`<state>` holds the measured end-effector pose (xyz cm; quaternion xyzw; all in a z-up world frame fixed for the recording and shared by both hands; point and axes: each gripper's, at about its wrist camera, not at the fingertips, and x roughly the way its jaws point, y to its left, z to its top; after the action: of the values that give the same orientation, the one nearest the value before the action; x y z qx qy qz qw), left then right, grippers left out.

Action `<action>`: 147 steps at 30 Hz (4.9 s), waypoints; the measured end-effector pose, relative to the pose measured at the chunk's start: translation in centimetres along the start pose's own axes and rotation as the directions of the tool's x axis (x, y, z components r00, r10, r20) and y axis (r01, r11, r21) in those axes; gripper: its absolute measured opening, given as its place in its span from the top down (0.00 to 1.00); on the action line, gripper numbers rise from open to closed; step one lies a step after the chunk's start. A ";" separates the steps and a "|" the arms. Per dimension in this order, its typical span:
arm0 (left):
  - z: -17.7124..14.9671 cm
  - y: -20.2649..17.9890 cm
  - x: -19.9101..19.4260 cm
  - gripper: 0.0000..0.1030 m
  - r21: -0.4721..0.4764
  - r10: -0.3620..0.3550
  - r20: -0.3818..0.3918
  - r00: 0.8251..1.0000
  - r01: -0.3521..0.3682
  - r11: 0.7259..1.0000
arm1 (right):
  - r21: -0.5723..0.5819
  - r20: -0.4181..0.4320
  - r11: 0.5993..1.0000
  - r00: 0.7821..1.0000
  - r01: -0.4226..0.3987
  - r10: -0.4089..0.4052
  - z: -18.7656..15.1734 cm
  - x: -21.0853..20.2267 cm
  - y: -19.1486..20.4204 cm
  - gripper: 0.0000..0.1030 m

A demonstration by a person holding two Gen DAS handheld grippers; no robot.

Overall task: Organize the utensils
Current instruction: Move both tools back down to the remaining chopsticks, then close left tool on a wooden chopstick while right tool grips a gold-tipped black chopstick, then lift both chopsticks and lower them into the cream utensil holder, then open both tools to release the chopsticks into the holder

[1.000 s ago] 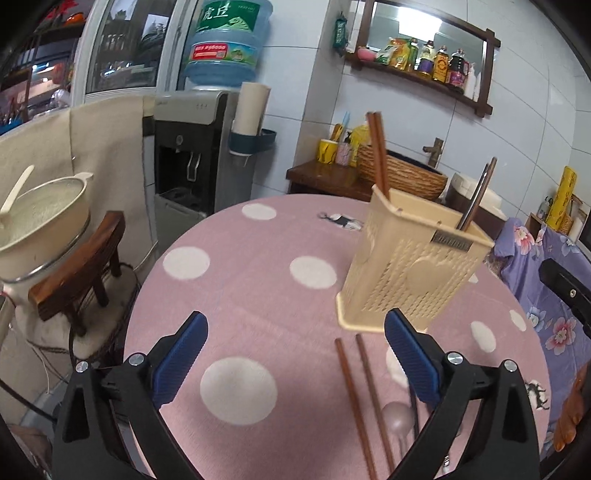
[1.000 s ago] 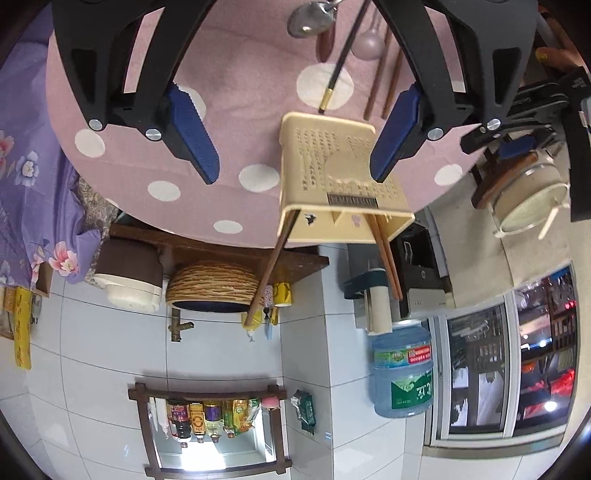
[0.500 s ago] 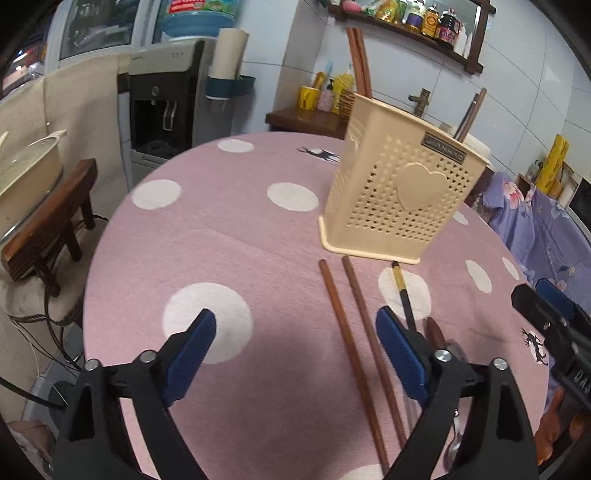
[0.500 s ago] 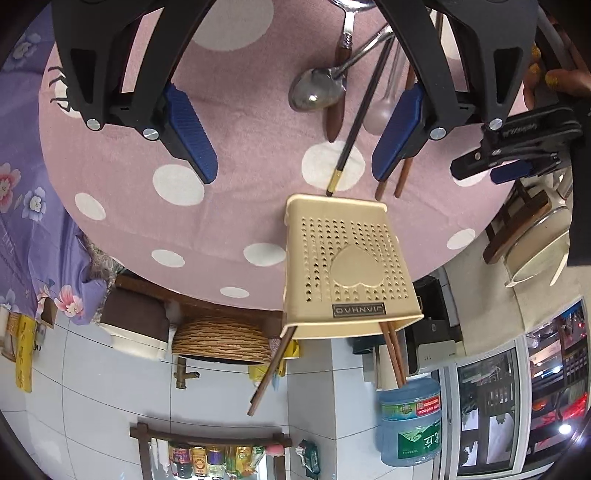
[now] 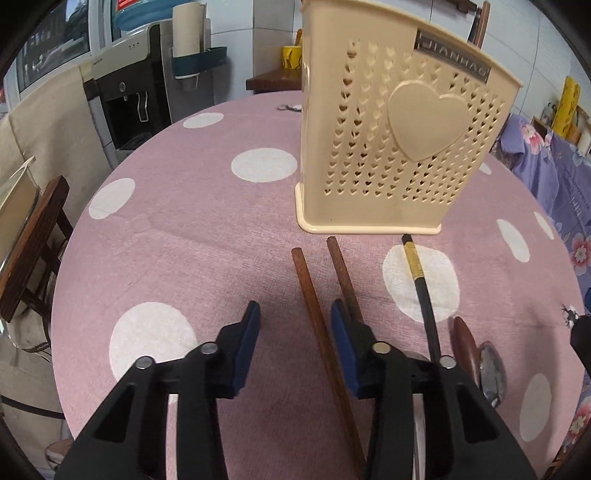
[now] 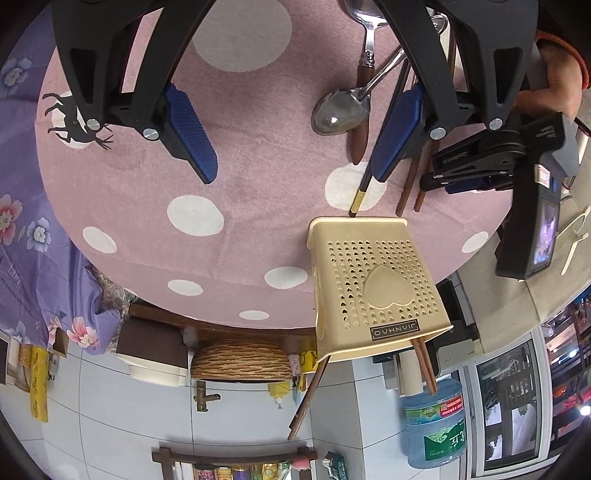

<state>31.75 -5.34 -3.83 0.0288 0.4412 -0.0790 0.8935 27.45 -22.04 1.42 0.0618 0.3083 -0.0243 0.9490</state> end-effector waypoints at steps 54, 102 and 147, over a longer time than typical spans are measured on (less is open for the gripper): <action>0.2 3.1 -0.2 0.91 -0.046 -0.021 0.005 1.000 0.021 0.999 | -0.053 -0.335 0.991 0.937 -0.124 0.099 2.8 13.6 7.6 0.92; 3.2 3.1 -15.2 0.93 -0.026 -0.204 0.355 0.912 0.228 0.973 | -0.137 0.092 0.935 0.935 -0.328 0.342 10.4 -6.8 4.6 0.92; 19.8 1.1 -20.2 0.93 -0.026 -0.163 0.516 0.841 0.206 0.978 | -0.136 0.302 0.976 0.931 -0.171 0.205 26.0 -6.4 4.0 0.92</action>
<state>35.30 -4.35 24.24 -0.0719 0.1919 -0.1516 0.9670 37.73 -21.50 26.50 0.0353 0.1469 0.0737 0.9858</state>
